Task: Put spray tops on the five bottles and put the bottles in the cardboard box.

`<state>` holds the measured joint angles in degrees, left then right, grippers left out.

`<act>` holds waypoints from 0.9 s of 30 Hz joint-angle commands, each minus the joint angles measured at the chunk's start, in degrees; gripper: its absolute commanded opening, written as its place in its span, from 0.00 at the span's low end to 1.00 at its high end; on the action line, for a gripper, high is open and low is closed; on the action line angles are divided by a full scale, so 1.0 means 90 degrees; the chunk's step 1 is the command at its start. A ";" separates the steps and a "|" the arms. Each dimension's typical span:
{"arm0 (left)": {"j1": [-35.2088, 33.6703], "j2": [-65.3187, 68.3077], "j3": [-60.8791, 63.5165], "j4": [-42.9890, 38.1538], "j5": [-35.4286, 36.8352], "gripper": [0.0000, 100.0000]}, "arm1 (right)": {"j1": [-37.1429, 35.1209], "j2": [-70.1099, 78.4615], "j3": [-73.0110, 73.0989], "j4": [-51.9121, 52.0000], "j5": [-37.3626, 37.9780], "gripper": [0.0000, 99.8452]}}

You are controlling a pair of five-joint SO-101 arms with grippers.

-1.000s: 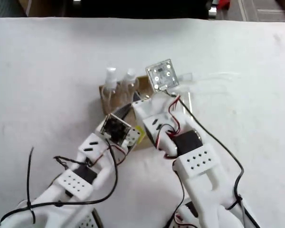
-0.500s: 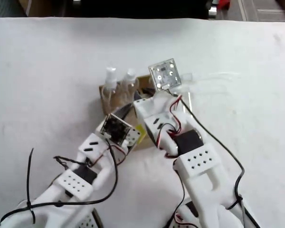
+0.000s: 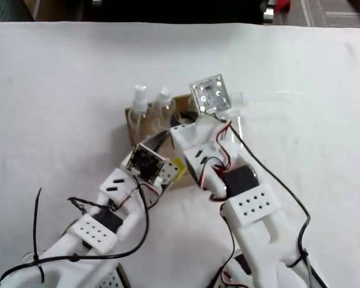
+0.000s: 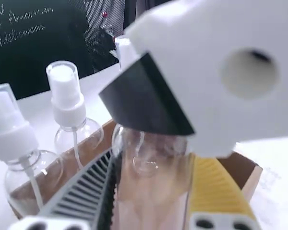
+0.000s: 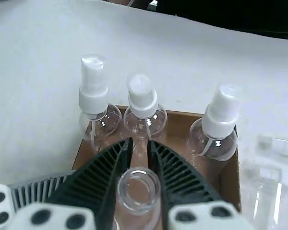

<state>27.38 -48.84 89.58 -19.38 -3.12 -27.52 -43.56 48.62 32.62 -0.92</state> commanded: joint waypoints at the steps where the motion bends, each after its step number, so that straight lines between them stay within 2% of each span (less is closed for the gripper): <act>1: 0.0151 -0.0220 -0.0322 0.0801 -0.0049 0.23 | 0.0132 -0.0425 -0.0068 0.0024 0.0293 0.02; 6: 0.0054 -0.0220 -0.1348 0.2823 0.0791 0.25 | 0.0132 -0.0503 0.0078 -0.0015 0.0322 0.02; 9: -0.0015 -0.0220 -0.1729 0.3595 0.0879 0.28 | 0.0132 -0.0493 0.0127 -0.0190 0.0322 0.02; 22: -0.0112 -0.0278 -0.1788 0.3663 0.0840 0.28 | 0.0151 -0.0562 0.0459 -0.0308 0.0322 0.02; 27: -0.0435 -0.1138 -0.1573 0.3810 0.0850 0.28 | 0.0493 -0.0571 0.0410 -0.0317 0.0274 0.02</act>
<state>25.19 -53.58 77.63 13.93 4.00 -25.41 -46.90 53.36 31.03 1.19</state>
